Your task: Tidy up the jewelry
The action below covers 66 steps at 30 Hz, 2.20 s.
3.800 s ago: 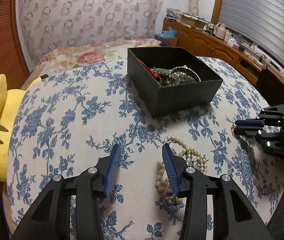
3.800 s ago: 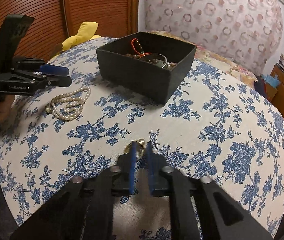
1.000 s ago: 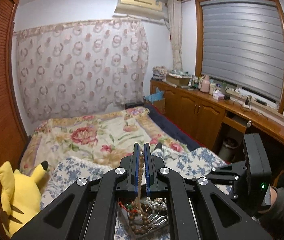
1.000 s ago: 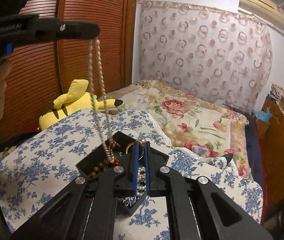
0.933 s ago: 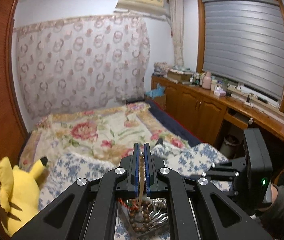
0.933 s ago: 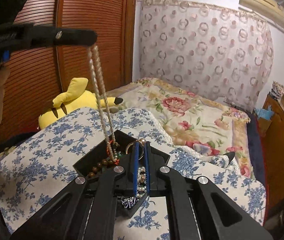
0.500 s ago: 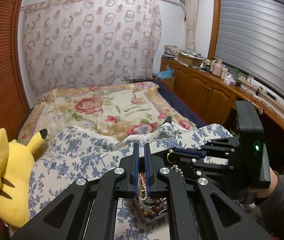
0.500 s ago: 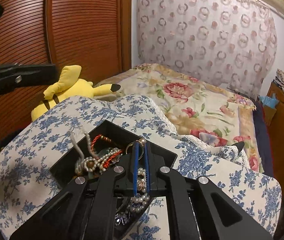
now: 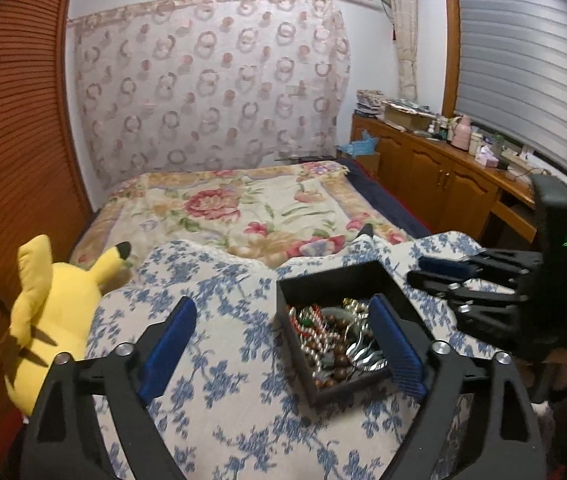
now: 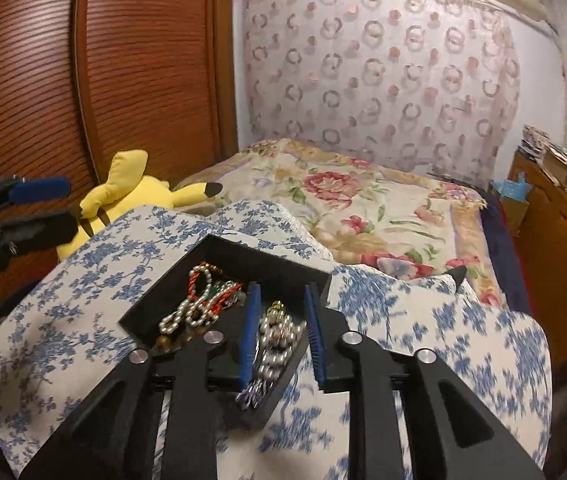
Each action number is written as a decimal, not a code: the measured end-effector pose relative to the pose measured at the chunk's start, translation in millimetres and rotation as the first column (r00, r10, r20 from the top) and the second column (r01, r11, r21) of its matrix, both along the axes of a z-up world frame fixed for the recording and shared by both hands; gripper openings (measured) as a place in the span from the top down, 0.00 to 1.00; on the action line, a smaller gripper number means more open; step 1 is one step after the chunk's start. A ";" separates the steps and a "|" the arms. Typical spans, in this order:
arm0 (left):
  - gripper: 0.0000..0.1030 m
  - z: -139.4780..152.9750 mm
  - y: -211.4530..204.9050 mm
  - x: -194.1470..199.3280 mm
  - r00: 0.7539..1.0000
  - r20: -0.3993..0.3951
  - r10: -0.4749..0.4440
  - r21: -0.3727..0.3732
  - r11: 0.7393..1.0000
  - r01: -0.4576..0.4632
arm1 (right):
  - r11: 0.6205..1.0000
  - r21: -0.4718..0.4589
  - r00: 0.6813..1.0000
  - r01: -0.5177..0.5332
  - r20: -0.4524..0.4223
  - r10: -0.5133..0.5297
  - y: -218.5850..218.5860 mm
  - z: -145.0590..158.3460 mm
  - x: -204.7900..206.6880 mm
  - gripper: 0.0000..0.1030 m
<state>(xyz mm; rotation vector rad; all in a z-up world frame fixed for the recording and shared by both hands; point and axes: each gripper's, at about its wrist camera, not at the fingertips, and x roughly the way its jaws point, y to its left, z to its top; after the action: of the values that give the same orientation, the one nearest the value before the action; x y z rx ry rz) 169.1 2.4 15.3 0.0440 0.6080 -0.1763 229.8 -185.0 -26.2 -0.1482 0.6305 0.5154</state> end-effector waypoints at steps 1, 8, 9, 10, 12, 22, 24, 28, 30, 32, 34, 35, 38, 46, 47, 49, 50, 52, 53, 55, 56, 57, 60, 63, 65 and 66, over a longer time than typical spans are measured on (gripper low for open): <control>0.12 -0.9 -0.3 -5.0 1.000 -0.001 0.007 0.000 1.000 -0.007 | 1.000 0.014 1.000 0.019 0.003 -0.019 -4.7 2.4 -9.8 0.71; 0.08 -4.2 -4.9 -50.6 0.998 0.018 0.064 0.017 0.998 -0.064 | 0.992 0.082 0.995 0.092 0.037 -0.095 -27.7 16.9 -64.2 0.54; 0.08 -4.5 -4.9 -55.1 0.998 0.017 0.065 0.012 0.998 -0.065 | 0.991 0.088 0.994 0.101 0.042 -0.105 -30.4 18.6 -71.8 0.48; 0.08 -4.5 -4.9 -60.8 0.998 0.016 0.066 0.005 0.998 -0.066 | 0.989 0.097 0.992 0.109 0.049 -0.114 -33.1 20.5 -81.2 0.42; 0.08 -4.3 -5.1 -69.2 0.997 0.020 0.074 0.001 0.997 -0.074 | 0.986 0.106 0.989 0.126 0.061 -0.133 -36.1 24.4 -98.4 0.33; 0.08 -3.5 -4.7 -100.3 0.995 0.042 0.086 0.006 0.996 -0.087 | 0.970 0.144 0.971 0.195 0.109 -0.212 -47.9 31.4 -142.0 0.03; 0.08 -3.2 -3.9 -102.9 0.995 0.044 0.090 0.005 0.996 -0.090 | 0.970 0.139 0.969 0.201 0.115 -0.218 -47.8 31.3 -142.5 0.03; 0.08 -2.0 -4.2 -103.6 0.994 0.048 0.096 0.007 0.995 -0.096 | 0.967 0.139 0.966 0.214 0.118 -0.231 -46.8 31.1 -143.0 0.03; 0.08 -2.1 -4.2 -103.5 0.994 0.048 0.094 0.005 0.996 -0.094 | 0.966 0.138 0.965 0.218 0.120 -0.235 -46.9 31.5 -143.3 0.03; 0.08 -2.3 -4.3 -103.6 0.994 0.049 0.096 0.007 0.995 -0.096 | 0.965 0.137 0.963 0.223 0.122 -0.240 -47.8 31.5 -143.6 0.03; 0.08 -2.4 -4.0 -103.5 0.994 0.047 0.094 0.006 0.996 -0.094 | 0.965 0.137 0.963 0.225 0.121 -0.242 -48.3 31.0 -144.5 0.03; 0.08 -2.5 -4.0 -103.2 0.995 0.046 0.094 0.005 0.996 -0.094 | 0.964 0.137 0.962 0.227 0.121 -0.243 -48.2 31.0 -145.1 0.03; 0.08 -4.1 -3.0 -103.8 0.994 0.045 0.095 0.004 0.995 -0.096 | 0.963 0.135 0.961 0.232 0.121 -0.248 -47.8 30.0 -144.7 0.03; 0.08 -5.1 -2.5 -104.1 0.995 0.043 0.094 0.001 0.996 -0.094 | 0.959 0.136 0.957 0.248 0.117 -0.264 -49.5 24.7 -144.0 0.03; 0.08 -5.2 -2.5 -104.1 0.995 0.044 0.094 0.001 0.996 -0.094 | 0.959 0.135 0.957 0.249 0.118 -0.265 -49.6 24.8 -144.0 0.03; 0.08 -5.3 -2.4 -104.2 0.995 0.044 0.095 0.001 0.995 -0.095 | 0.959 0.137 0.957 0.248 0.117 -0.265 -49.8 24.5 -143.9 0.03; 0.08 -5.1 -2.5 -104.2 0.995 0.044 0.095 0.001 0.995 -0.095 | 0.959 0.138 0.957 0.249 0.117 -0.265 -49.9 24.3 -143.9 0.03; 0.08 -5.6 -2.4 -105.0 0.994 0.046 0.096 0.001 0.995 -0.096 | 0.959 0.136 0.957 0.248 0.118 -0.264 -49.9 24.7 -144.0 0.03; 0.08 -5.8 -3.3 -106.2 0.994 0.047 0.095 -0.001 0.995 -0.095 | 0.959 0.136 0.958 0.247 0.118 -0.263 -50.1 25.0 -144.0 0.03; 0.08 -6.0 -3.9 -107.6 0.994 0.050 0.096 -0.002 0.995 -0.096 | 0.959 0.136 0.957 0.247 0.118 -0.263 -50.1 24.7 -143.8 0.03; 0.08 -5.9 -4.6 -108.2 0.994 0.053 0.098 -0.002 0.995 -0.098 | 0.959 0.136 0.957 0.248 0.118 -0.264 -50.1 24.9 -144.1 0.03; 0.08 -5.5 -5.4 -108.9 0.994 0.056 0.099 -0.002 0.995 -0.099 | 0.959 0.137 0.957 0.249 0.118 -0.265 -50.1 24.9 -144.1 0.03; 0.08 -5.4 -5.7 -110.2 0.994 0.057 0.098 -0.003 0.995 -0.098 | 0.959 0.138 0.957 0.249 0.119 -0.266 -50.7 24.7 -144.2 0.03; 0.08 -5.1 -6.8 -111.2 0.994 0.058 0.098 -0.004 0.995 -0.098 | 0.959 0.138 0.957 0.248 0.118 -0.265 -50.8 23.9 -143.8 0.03; 0.08 -3.1 -8.2 -112.0 0.993 0.059 0.098 -0.005 0.995 -0.098 | 0.959 0.138 0.956 0.250 0.120 -0.266 -50.8 24.7 -144.3 0.03; 0.08 -3.2 -8.0 -112.1 0.993 0.059 0.098 -0.005 0.995 -0.098 | 0.958 0.138 0.956 0.251 0.121 -0.268 -51.3 24.5 -144.2 0.03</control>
<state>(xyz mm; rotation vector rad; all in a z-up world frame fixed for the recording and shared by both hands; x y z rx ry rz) 57.0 -5.6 12.2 0.0177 0.5494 -0.0803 85.6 -236.3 -1.7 0.0150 0.4722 0.2848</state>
